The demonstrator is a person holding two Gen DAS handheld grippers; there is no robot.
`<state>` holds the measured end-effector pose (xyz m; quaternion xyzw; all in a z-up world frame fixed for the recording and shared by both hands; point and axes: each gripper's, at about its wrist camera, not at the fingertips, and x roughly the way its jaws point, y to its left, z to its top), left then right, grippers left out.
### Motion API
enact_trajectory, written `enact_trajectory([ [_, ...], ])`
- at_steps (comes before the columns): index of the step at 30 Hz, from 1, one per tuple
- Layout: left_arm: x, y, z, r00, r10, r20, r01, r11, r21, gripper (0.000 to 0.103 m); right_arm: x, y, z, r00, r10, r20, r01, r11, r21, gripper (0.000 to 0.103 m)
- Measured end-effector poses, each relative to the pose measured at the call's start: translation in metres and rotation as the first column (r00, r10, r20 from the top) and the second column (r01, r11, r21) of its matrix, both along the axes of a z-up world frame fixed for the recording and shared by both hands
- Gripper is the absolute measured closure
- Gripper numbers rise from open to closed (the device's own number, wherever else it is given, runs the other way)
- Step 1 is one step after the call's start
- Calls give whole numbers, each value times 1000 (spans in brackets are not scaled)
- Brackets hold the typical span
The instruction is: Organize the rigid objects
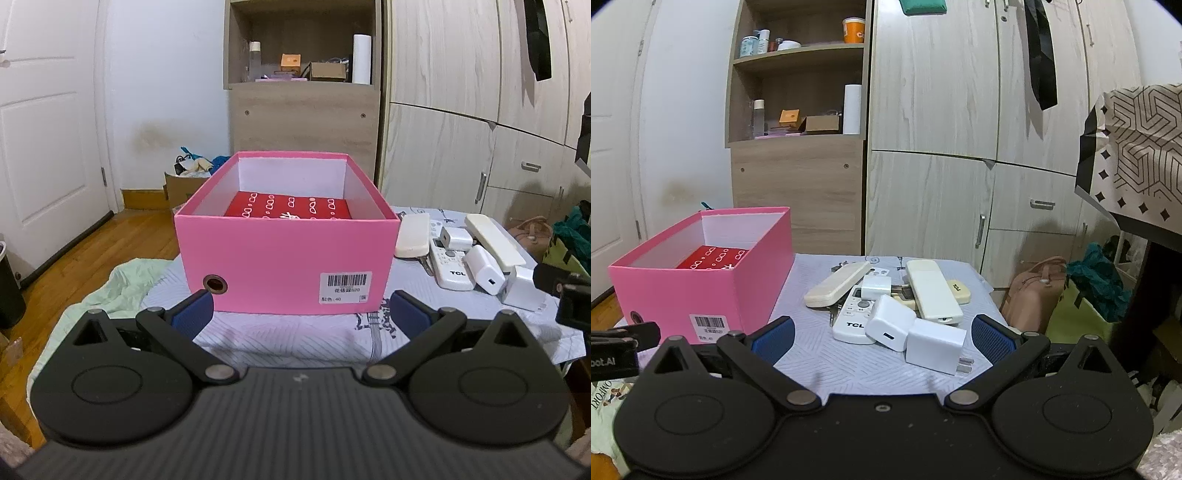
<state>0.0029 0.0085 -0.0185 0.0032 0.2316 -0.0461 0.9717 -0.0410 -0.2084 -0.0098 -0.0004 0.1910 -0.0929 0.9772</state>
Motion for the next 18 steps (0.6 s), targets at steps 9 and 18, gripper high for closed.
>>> enact_trajectory([
  [9, 1, 0, 0, 1000, -5, -8, 5, 1000, -15, 0, -1, -6, 3, 998, -54, 20, 54, 998, 18, 0],
  [18, 1, 1, 2, 999, -46, -17, 45, 997, -59, 0, 0, -6, 1, 998, -58, 4, 58, 998, 26, 0],
])
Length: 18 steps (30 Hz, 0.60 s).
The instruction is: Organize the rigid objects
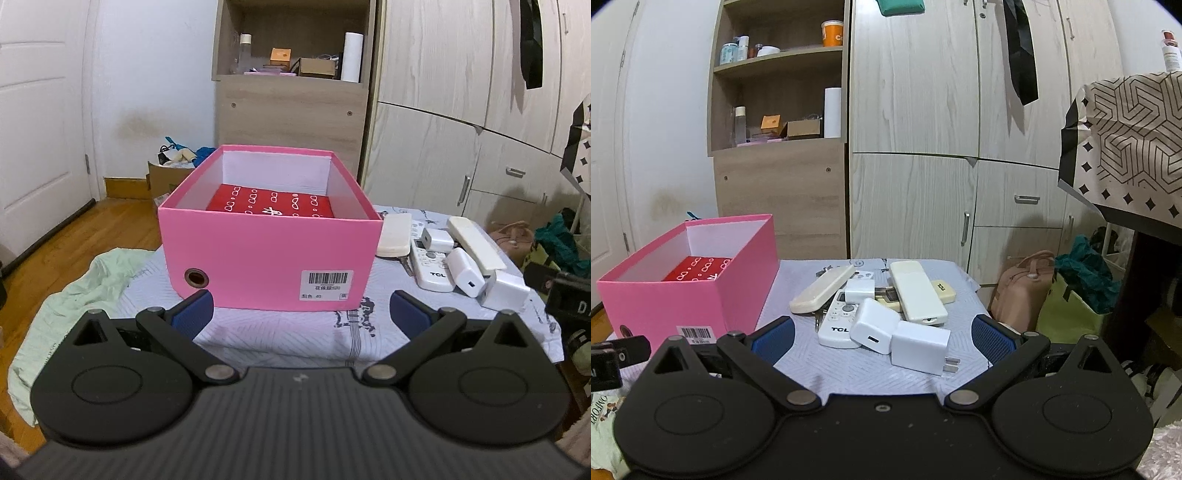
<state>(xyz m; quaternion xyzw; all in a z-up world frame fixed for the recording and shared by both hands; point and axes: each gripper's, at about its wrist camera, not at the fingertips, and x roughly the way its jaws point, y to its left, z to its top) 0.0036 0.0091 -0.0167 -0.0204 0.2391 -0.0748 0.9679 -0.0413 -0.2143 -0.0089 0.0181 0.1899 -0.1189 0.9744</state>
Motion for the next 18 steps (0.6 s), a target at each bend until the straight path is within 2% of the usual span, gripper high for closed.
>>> enact_trajectory([
  [5, 0, -1, 0, 1000, 1, 0, -1, 1000, 14, 0, 3, -6, -2, 999, -25, -39, 27, 999, 35, 0],
  [18, 1, -1, -1, 1000, -4, -4, 4, 1000, 15, 0, 3, -4, -3, 999, -18, -44, 19, 1000, 17, 0],
])
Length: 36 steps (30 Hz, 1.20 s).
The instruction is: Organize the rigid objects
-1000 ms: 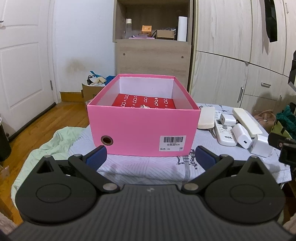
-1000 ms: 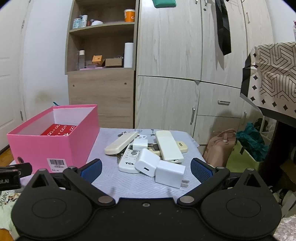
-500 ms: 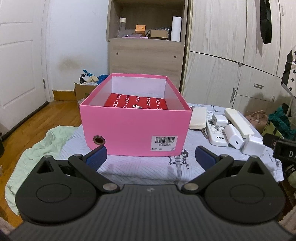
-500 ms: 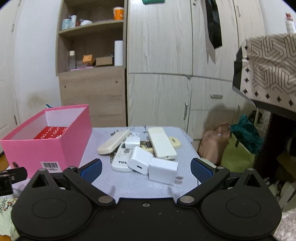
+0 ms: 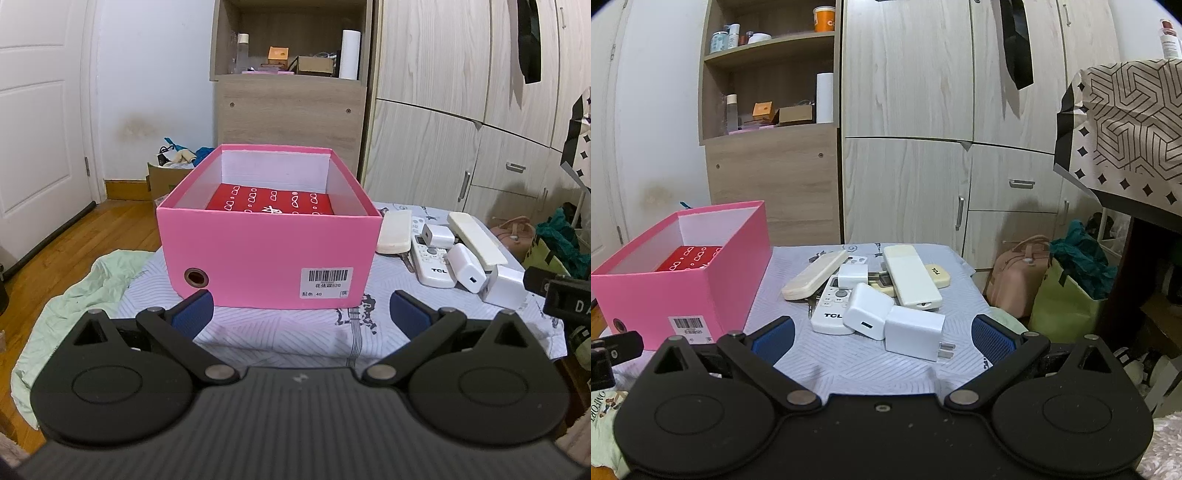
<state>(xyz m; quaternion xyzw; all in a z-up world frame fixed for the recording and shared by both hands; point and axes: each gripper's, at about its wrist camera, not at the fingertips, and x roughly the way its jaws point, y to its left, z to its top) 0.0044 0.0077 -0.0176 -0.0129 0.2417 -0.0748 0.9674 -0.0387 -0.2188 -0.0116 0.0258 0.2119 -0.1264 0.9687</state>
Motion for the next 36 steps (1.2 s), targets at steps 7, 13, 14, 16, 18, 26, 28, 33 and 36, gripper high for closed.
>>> enact_trajectory([
  [7, 0, 0, -1, 1000, 1, -4, -1, 1000, -3, 0, 1, 0, 0, 1000, 8, -4, -8, 1000, -3, 0],
  [13, 1, 1, -3, 1000, -1, -18, 1, 1000, -2, 0, 2, 1, -1, 1000, 11, -10, -11, 1000, -5, 0],
  [14, 1, 1, -3, 1000, -1, -19, 1, 1000, 0, 0, 2, 1, -1, 1000, 11, -10, -11, 1000, -5, 0],
  [16, 1, 1, -3, 1000, -4, -23, 4, 1000, 4, 0, 2, 1, -1, 1000, 13, -11, -13, 1000, -4, 0],
  [18, 1, 0, -3, 1000, -6, -29, 7, 1000, 7, 0, 2, 1, -1, 1000, 16, -12, -16, 1000, -3, 0],
  [26, 13, 4, 5, 976, -22, -216, 21, 1000, -6, 0, -7, -2, 18, 990, 127, 65, -130, 990, 48, 0],
  [28, 13, 4, 14, 969, -47, -243, 43, 999, -21, 0, -7, -6, 32, 984, 159, 78, -165, 984, 70, 0],
  [33, 9, 3, 41, 937, -178, -300, 145, 981, -127, 0, -1, -17, 70, 976, 202, 80, -206, 977, 48, 0],
  [36, 7, 6, 65, 928, -263, -263, 230, 962, -147, 0, 11, -23, 88, 968, 242, 61, -242, 970, -5, 0],
])
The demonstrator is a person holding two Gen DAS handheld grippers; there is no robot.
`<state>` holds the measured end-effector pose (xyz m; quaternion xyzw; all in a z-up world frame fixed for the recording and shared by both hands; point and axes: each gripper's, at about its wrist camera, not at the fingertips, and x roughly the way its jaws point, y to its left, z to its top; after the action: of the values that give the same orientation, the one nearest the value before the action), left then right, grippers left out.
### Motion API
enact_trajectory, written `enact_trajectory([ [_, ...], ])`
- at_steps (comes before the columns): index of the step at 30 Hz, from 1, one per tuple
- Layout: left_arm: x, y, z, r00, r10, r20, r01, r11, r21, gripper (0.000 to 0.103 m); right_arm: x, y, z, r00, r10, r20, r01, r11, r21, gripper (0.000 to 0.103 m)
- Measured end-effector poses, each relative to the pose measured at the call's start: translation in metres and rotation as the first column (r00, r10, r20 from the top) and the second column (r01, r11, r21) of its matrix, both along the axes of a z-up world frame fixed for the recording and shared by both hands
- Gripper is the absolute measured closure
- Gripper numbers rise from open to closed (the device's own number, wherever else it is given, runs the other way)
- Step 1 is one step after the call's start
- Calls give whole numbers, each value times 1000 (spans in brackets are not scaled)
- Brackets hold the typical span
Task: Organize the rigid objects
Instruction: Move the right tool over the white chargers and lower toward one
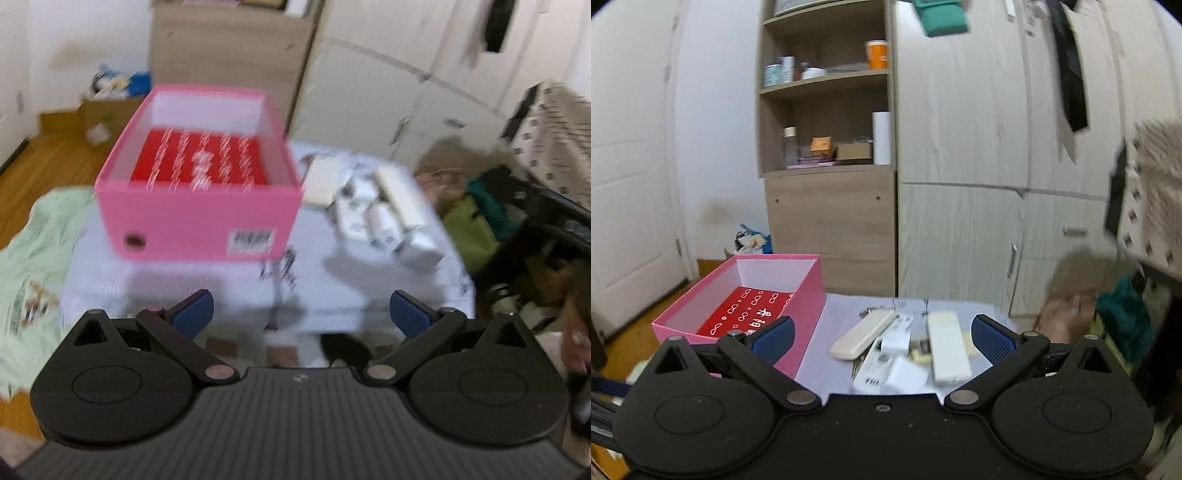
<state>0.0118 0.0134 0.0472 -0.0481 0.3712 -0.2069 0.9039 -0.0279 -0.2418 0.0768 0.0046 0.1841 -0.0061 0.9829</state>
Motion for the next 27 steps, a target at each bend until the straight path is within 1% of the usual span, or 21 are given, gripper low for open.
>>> enact_trajectory([
  [2, 3, 4, 18, 998, -18, 62, 17, 1000, 12, 1, 12, -9, 12, 1000, 27, -4, -27, 1000, 0, 0],
  [4, 12, 6, 34, 996, -10, 90, 7, 999, 35, 3, 27, -18, 20, 999, 35, -23, -34, 999, 36, 0],
  [6, 27, 3, 47, 997, -33, 65, 26, 995, 97, 6, 44, -27, 25, 996, 69, -49, -65, 994, 86, 0],
  [7, 35, 2, 51, 998, -44, 46, 39, 992, 119, 11, 51, -30, 25, 995, 78, -64, -71, 992, 105, 0],
  [8, 43, 1, 55, 998, -51, 28, 47, 990, 130, 14, 60, -31, 25, 993, 88, -84, -78, 990, 118, 0],
  [10, 57, 0, 60, 999, -54, 7, 52, 987, 152, 14, 78, -30, 22, 985, 113, -129, -97, 988, 119, 0],
  [12, 72, -3, 61, 998, -55, 6, 52, 977, 205, 14, 93, -24, 19, 975, 133, -177, -117, 988, 100, 0],
  [14, 89, -3, 60, 999, -49, 0, 48, 965, 257, 14, 111, -17, 16, 959, 156, -236, -138, 986, 90, 0],
  [15, 99, -1, 58, 1000, -31, -4, 31, 964, 263, 13, 117, -15, 15, 953, 164, -256, -147, 985, 85, 0],
  [17, 122, 6, 53, 999, 17, -43, -5, 968, 250, 11, 130, -10, 11, 937, 191, -293, -179, 982, 68, 1],
  [19, 140, 15, 49, 994, 76, -74, -57, 973, 225, 7, 141, -11, 5, 919, 216, -330, -201, 976, 80, 1],
  [21, 152, 22, 46, 985, 137, -105, -109, 964, 241, 7, 151, -15, -7, 902, 231, -365, -207, 973, 104, 3],
  [22, 158, 25, 44, 981, 149, -120, -114, 959, 260, 7, 154, -19, -16, 890, 233, -392, -201, 972, 121, 7],
  [23, 162, 28, 42, 983, 141, -120, -104, 957, 272, 7, 158, -23, -25, 874, 229, -430, -185, 973, 142, 10],
  [25, 165, 33, 39, 991, 105, -79, -79, 955, 286, 7, 163, -30, -42, 835, 225, -502, -164, 973, 164, 14],
  [26, 167, 36, 36, 993, 95, -70, -71, 953, 294, 7, 165, -33, -48, 825, 219, -521, -160, 975, 156, 15],
  [27, 170, 39, 33, 992, 105, -63, -81, 950, 303, 7, 166, -37, -54, 820, 207, -533, -149, 977, 151, 15],
])
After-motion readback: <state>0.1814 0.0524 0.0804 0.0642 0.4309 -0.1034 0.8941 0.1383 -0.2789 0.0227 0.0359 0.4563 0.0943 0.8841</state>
